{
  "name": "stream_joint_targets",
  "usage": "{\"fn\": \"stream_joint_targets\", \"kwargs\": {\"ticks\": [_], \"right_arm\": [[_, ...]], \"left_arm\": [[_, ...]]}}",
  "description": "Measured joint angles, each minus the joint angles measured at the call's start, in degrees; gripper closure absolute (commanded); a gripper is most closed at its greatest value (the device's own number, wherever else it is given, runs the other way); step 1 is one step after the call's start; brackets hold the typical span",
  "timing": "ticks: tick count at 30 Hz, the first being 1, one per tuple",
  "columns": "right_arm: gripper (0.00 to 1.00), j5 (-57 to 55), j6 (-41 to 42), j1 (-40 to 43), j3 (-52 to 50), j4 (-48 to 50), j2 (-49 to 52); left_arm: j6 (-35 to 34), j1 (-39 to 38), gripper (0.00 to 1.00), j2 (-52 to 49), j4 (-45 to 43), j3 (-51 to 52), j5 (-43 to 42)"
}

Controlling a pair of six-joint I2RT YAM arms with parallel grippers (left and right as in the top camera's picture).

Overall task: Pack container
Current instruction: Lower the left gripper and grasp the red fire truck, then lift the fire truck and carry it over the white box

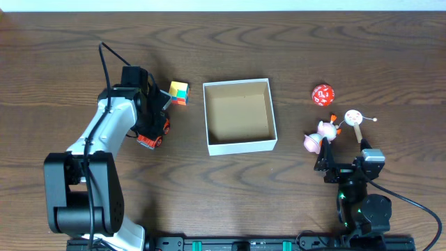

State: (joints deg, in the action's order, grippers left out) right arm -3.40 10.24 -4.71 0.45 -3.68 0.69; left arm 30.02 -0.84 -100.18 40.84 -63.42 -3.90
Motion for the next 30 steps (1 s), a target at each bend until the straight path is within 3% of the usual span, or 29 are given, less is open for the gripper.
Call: {"fn": "stream_joint_targets", "kwargs": {"ticks": [7,14,30], "right_arm": [[0.01,0.0,0.0,0.0,0.0,0.0,0.0],[0.01,0.0,0.0,0.0,0.0,0.0,0.0],[0.01,0.0,0.0,0.0,0.0,0.0,0.0]], "left_arm": [[0.0,0.0,0.58,0.1,0.0,0.0,0.0],[0.0,0.0,0.68,1.5,0.2,0.0,0.0],[-1.9,-0.1,0.69,22.8,-0.2,-0.2,-0.3]]}}
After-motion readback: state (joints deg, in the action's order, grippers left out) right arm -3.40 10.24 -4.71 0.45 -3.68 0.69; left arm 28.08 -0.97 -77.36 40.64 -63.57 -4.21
